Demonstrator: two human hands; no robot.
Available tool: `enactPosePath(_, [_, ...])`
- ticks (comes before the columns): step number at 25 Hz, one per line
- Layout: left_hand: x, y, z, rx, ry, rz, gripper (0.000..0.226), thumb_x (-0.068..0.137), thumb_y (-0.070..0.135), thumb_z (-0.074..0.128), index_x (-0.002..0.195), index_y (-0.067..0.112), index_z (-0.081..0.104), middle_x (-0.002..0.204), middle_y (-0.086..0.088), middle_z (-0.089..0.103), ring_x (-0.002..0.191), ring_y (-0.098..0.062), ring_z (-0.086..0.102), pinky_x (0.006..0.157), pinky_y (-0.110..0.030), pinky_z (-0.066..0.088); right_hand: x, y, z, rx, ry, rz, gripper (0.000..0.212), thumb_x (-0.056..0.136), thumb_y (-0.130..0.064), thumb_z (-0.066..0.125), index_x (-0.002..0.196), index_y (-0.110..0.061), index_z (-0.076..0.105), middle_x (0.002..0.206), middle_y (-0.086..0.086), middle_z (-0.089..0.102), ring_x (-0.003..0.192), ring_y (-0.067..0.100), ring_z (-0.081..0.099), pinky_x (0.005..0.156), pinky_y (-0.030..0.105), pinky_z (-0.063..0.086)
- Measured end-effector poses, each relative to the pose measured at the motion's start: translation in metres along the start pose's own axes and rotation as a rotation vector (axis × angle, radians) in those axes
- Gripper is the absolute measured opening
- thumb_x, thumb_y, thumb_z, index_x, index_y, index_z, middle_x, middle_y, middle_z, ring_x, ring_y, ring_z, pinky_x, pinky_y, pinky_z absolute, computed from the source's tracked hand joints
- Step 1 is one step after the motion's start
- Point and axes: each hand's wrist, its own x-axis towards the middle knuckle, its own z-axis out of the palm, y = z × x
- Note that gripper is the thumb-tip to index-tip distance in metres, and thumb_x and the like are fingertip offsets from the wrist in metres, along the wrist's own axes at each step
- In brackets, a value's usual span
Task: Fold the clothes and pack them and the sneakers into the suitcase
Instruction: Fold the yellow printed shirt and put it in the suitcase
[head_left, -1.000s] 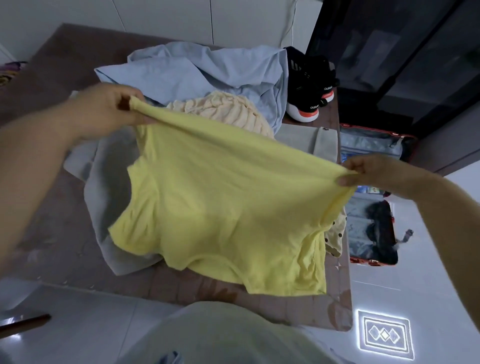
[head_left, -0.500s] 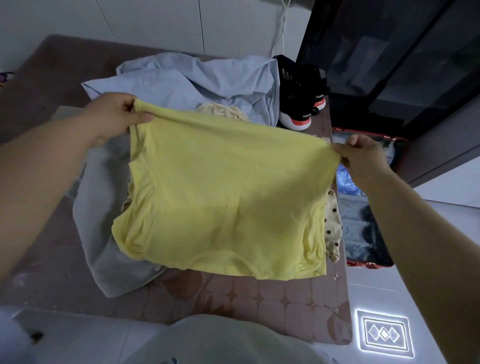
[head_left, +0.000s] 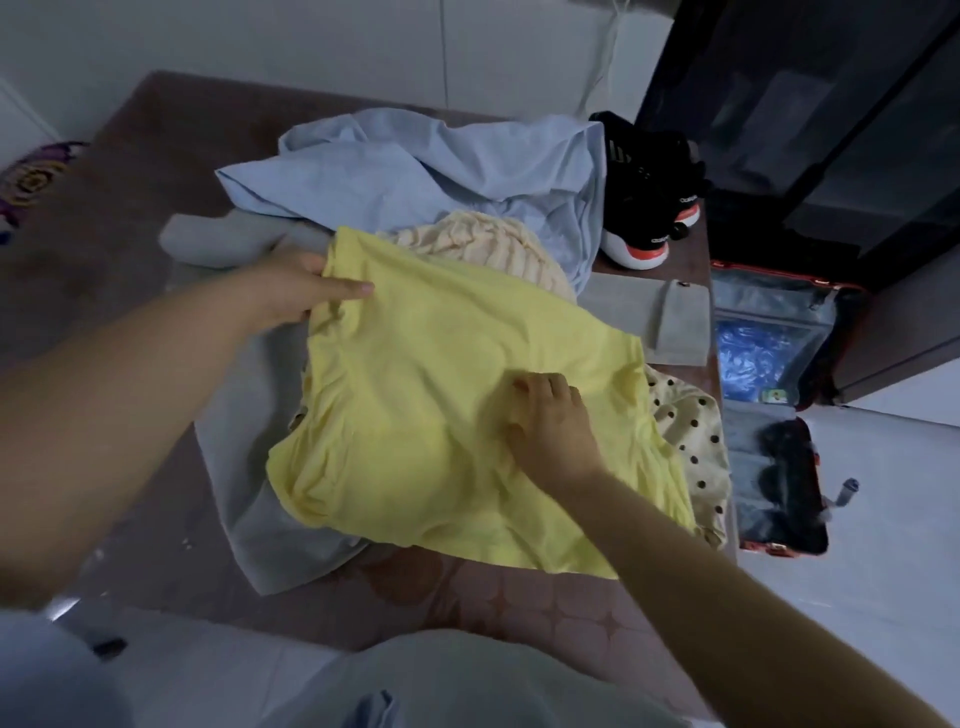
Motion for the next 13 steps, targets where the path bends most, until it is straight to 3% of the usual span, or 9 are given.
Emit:
enactPosePath(2, [-0.015, -0.001, -0.005, 0.257, 0.005, 0.068, 0.016, 0.084, 0.029, 0.067, 0.096, 0.018, 0.064, 0.094, -0.002, 0.066, 0.074, -0.009, 0.058, 0.061, -0.019, 0.046, -0.019, -0.04, 0.014, 0.096, 0.13, -0.139, 0.044, 0.069, -0.01, 0.057, 0.113, -0.007, 0.056, 0.108, 0.014, 0.056, 0.096, 0.035, 0.054, 0.088, 0.041, 0.044])
enactPosePath(4, [-0.033, 0.005, -0.005, 0.545, -0.002, 0.156, 0.015, 0.09, 0.033, 0.058, 0.099, 0.021, 0.059, 0.092, 0.003, 0.062, 0.074, -0.008, 0.056, 0.06, -0.02, 0.042, -0.033, -0.082, 0.021, 0.271, 0.083, -0.254, 0.04, 0.071, -0.017, 0.055, 0.111, -0.009, 0.056, 0.106, 0.01, 0.055, 0.097, 0.031, 0.053, 0.089, 0.041, 0.045])
enactPosePath(6, [-0.052, 0.016, 0.001, 0.677, -0.03, 0.235, 0.017, 0.094, 0.033, 0.05, 0.104, 0.02, 0.056, 0.099, 0.003, 0.063, 0.081, -0.014, 0.06, 0.065, -0.025, 0.045, -0.04, -0.119, 0.022, 0.476, -0.01, -0.204, 0.045, 0.077, -0.029, 0.062, 0.116, -0.009, 0.051, 0.11, 0.008, 0.05, 0.104, 0.026, 0.049, 0.094, 0.038, 0.041])
enactPosePath(10, [-0.085, 0.038, 0.025, 0.529, -0.105, 0.283, 0.014, 0.097, 0.029, 0.042, 0.094, 0.019, 0.052, 0.086, -0.002, 0.067, 0.066, -0.019, 0.069, 0.066, -0.033, 0.056, -0.031, -0.167, 0.01, 0.929, -0.055, 0.211, 0.063, 0.067, -0.043, 0.074, 0.109, -0.015, 0.037, 0.11, 0.004, 0.047, 0.103, 0.017, 0.051, 0.091, 0.036, 0.047])
enactPosePath(13, [-0.088, 0.05, 0.043, 0.309, -0.173, 0.196, 0.02, 0.097, 0.025, 0.042, 0.107, 0.009, 0.051, 0.097, -0.012, 0.065, 0.07, -0.024, 0.07, 0.067, -0.034, 0.059, -0.031, -0.154, -0.002, 1.039, 0.074, 0.307, 0.036, 0.079, -0.023, 0.065, 0.103, -0.017, 0.039, 0.086, -0.006, 0.054, 0.076, 0.009, 0.056, 0.066, 0.026, 0.048])
